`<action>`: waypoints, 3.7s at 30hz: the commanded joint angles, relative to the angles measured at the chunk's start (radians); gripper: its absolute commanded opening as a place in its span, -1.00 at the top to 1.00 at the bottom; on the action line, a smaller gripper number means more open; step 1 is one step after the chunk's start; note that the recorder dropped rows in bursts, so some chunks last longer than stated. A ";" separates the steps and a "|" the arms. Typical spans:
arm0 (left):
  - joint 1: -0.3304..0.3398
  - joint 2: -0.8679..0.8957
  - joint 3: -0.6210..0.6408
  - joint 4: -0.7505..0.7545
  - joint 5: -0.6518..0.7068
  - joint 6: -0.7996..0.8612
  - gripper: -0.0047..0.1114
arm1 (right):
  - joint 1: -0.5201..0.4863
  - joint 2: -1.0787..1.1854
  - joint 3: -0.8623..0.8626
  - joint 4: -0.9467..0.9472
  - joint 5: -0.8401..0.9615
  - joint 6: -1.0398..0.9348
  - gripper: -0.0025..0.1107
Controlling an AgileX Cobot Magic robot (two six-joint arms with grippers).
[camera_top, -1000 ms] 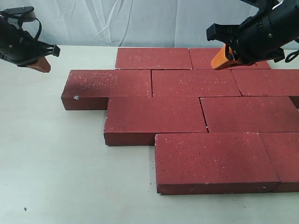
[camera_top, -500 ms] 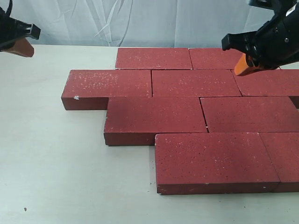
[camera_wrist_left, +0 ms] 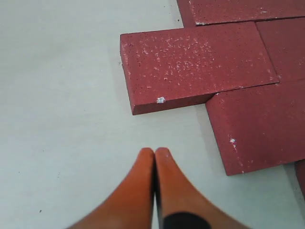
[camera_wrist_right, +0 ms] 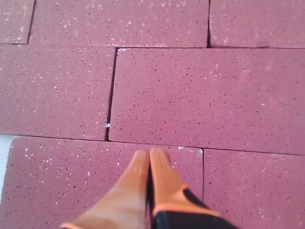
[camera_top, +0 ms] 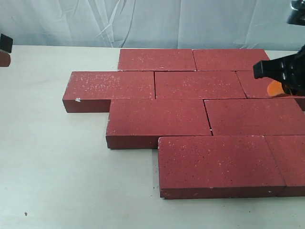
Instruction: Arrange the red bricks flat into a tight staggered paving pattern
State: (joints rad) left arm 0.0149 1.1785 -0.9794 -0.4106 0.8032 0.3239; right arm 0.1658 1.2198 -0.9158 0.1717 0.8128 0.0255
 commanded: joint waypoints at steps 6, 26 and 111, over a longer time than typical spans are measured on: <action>0.002 -0.216 0.114 0.002 -0.017 -0.037 0.92 | -0.003 -0.244 0.147 -0.040 -0.088 0.025 0.97; 0.002 -0.520 0.278 0.035 -0.004 -0.030 0.92 | -0.003 -0.871 0.399 -0.206 -0.265 0.025 0.97; 0.002 -0.520 0.278 0.049 0.005 -0.030 0.92 | -0.131 -1.220 0.741 -0.214 -0.347 -0.026 0.97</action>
State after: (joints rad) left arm 0.0149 0.6672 -0.7084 -0.3629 0.8119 0.2928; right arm 0.0397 0.0065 -0.1800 -0.0255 0.4894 0.0083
